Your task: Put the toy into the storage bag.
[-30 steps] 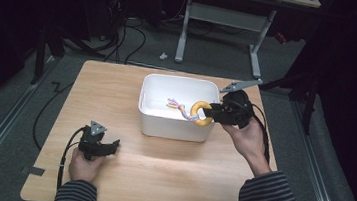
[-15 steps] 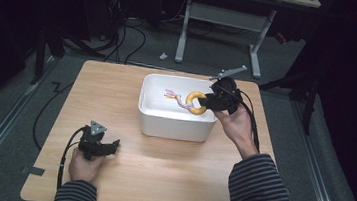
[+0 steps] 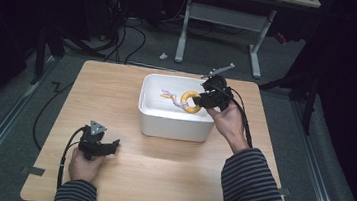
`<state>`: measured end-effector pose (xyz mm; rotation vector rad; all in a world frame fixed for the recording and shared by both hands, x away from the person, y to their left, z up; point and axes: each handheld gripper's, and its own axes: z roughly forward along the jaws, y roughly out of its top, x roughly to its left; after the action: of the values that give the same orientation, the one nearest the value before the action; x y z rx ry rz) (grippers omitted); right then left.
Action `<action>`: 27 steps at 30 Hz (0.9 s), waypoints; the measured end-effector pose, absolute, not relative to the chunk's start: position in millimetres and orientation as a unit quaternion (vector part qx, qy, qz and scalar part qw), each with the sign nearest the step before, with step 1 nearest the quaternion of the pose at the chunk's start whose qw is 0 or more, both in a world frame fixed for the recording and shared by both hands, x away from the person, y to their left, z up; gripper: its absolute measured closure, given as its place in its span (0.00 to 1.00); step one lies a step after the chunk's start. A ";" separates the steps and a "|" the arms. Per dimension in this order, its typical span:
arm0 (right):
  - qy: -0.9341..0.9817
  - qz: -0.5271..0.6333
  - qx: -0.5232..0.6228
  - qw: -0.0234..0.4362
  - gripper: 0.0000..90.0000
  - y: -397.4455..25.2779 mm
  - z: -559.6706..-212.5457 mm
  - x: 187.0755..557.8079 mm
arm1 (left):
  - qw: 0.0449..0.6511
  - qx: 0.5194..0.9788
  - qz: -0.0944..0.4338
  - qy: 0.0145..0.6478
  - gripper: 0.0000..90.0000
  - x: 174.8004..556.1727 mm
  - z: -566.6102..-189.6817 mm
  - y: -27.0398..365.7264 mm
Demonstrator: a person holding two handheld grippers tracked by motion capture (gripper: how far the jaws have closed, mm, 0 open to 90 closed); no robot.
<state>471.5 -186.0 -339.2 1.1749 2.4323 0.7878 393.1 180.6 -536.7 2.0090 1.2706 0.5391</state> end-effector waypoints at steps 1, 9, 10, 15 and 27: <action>0.853 0.272 0.413 0.164 0.76 -184.9 -340.6 472.4 | 0.345 0.773 0.208 0.490 0.26 393.1 -536.7 180.6; 0.855 0.258 0.422 0.158 0.76 -179.4 -350.8 478.1 | 0.345 0.773 0.208 0.490 0.26 393.0 -536.7 180.6; 0.855 0.256 0.423 0.154 0.76 -178.3 -353.1 478.4 | 0.345 0.773 0.208 0.490 0.26 393.1 -536.7 180.6; 0.860 0.244 0.423 0.149 0.76 -172.5 -361.3 481.2 | 0.345 0.773 0.208 0.490 0.26 393.2 -536.7 180.6; 0.866 0.216 0.432 0.128 0.76 -164.8 -375.6 483.6 | 0.345 0.773 0.208 0.490 0.26 393.3 -536.7 180.7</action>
<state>483.6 -164.8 -375.6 1.2560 2.5210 0.6288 393.3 180.7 -536.7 2.0072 1.2723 0.5402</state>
